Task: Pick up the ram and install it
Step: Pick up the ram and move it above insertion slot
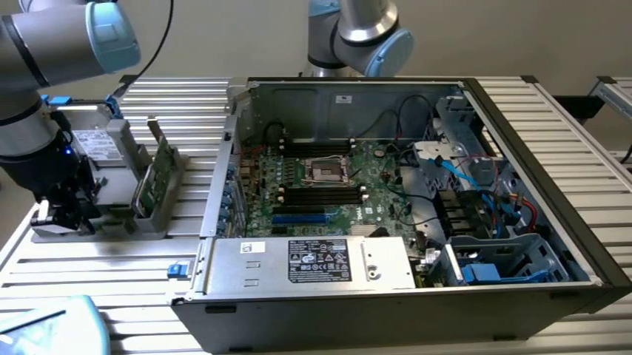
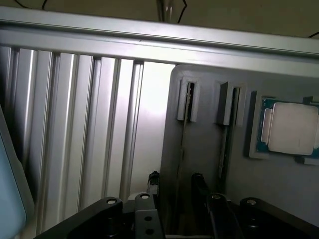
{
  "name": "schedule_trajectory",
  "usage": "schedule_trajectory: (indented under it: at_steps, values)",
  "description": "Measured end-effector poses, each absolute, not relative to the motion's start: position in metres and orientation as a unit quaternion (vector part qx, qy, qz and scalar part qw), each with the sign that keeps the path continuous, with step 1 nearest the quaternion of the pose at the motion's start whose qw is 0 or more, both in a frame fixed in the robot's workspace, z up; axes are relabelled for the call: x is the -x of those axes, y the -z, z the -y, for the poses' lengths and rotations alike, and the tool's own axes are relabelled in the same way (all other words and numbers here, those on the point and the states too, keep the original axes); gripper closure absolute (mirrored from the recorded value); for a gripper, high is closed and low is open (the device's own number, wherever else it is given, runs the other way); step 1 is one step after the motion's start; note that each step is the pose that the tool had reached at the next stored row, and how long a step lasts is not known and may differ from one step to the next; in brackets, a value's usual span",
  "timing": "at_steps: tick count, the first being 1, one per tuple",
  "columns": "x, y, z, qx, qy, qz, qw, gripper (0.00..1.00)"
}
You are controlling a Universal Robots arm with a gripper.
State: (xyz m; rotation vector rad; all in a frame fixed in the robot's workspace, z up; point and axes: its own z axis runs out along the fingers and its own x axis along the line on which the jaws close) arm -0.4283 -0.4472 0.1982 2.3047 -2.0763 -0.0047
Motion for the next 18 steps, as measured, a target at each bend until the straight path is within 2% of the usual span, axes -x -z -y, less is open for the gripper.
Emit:
schedule_trajectory:
  at_steps: [18]
  values:
    - [0.4282, -0.1943, 0.4446, -0.739, 0.002, 0.674, 0.020, 0.61]
